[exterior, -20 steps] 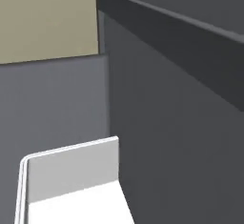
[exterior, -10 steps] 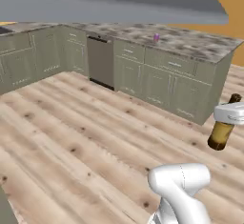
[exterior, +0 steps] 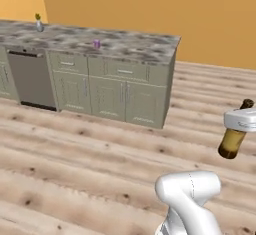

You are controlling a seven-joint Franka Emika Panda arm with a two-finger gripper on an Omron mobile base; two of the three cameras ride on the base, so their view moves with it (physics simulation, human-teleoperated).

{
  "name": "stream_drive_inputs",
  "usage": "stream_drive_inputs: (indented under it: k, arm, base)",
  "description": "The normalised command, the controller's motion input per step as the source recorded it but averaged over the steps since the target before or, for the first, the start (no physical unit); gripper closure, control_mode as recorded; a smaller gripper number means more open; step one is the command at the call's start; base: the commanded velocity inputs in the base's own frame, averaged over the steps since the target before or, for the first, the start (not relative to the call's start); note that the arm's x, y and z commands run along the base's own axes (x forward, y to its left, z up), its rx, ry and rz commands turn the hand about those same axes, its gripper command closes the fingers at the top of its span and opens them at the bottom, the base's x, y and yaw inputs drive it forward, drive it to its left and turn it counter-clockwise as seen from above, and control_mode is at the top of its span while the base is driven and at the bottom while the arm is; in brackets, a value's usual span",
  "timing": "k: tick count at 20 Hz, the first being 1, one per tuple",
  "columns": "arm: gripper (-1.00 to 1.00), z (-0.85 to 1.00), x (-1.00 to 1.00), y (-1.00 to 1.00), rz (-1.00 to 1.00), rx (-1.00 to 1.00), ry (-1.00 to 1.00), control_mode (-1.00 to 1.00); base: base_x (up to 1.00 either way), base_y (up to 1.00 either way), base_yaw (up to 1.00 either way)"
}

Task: Move the drinks to the dining counter.

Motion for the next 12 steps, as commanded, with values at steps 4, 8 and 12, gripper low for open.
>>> stream_drive_inputs:
  k: [4, 8, 12]
  arm:
    - [1.00, 0.00, 0.00, 0.00, 0.00, 0.00, 0.00, 1.00]
    - [1.00, 0.00, 0.00, 0.00, 0.00, 0.00, 0.00, 1.00]
    - [1.00, 0.00, 0.00, 0.00, 0.00, 0.00, 0.00, 1.00]
  base:
    - [1.00, 1.00, -0.23]
    - [1.00, 1.00, -0.21]
    - [1.00, 0.96, -0.30]
